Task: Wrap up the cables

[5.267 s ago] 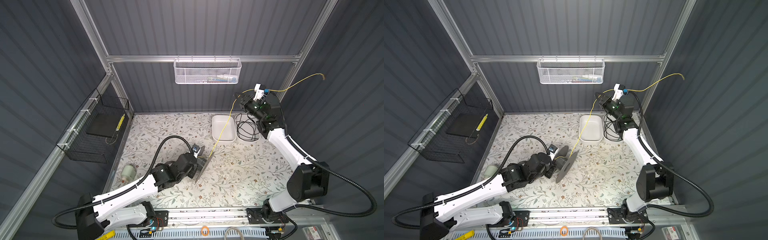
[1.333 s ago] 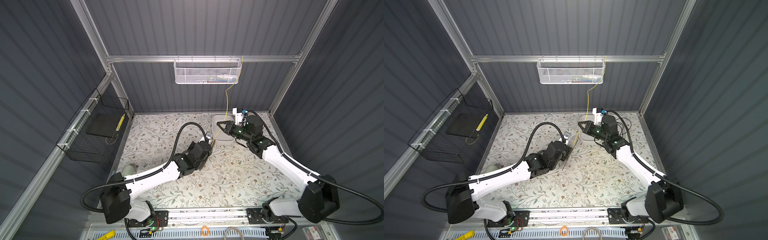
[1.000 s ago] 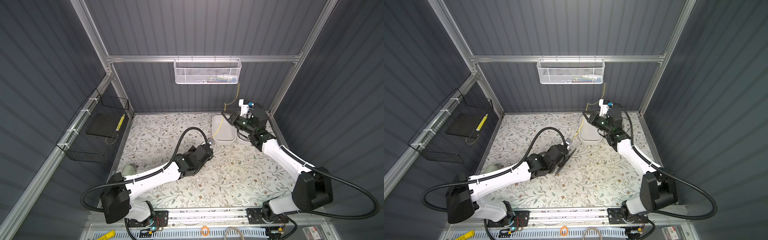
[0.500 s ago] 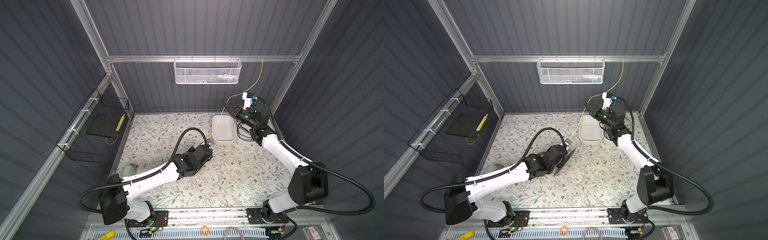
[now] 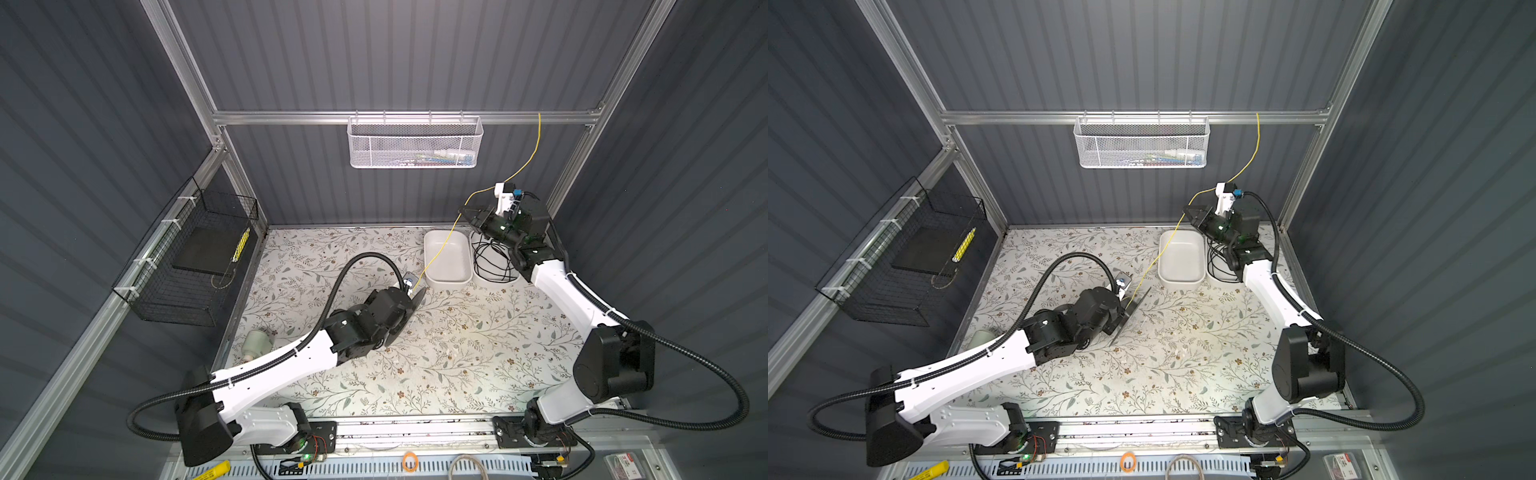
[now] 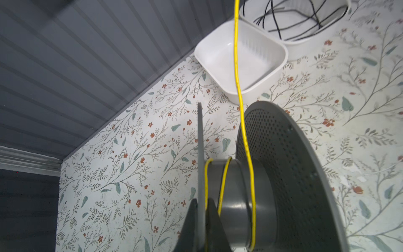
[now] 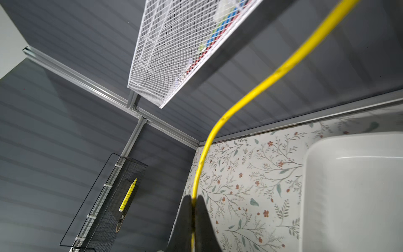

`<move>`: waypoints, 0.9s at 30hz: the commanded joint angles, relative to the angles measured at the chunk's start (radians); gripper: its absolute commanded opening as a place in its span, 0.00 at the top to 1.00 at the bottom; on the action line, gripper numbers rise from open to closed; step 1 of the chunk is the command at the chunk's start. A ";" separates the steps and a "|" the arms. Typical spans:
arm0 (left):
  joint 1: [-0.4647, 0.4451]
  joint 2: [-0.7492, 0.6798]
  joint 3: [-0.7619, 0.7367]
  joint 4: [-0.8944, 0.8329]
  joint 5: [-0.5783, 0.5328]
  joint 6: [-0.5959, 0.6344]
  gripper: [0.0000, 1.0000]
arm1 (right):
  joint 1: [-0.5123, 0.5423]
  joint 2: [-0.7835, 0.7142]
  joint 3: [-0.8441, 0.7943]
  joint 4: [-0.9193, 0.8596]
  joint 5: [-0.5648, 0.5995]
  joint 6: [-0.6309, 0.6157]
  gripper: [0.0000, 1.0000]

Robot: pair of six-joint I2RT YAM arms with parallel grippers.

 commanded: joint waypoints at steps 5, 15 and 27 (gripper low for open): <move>-0.009 -0.148 0.024 -0.352 0.121 0.003 1.00 | -0.121 -0.020 -0.077 0.189 0.276 -0.075 1.00; -0.003 -0.163 0.269 -0.277 0.195 -0.084 1.00 | -0.068 -0.065 -0.370 0.288 0.338 -0.097 1.00; 0.239 -0.003 0.478 -0.042 0.437 -0.248 1.00 | 0.149 -0.128 -0.623 0.385 0.505 -0.121 1.00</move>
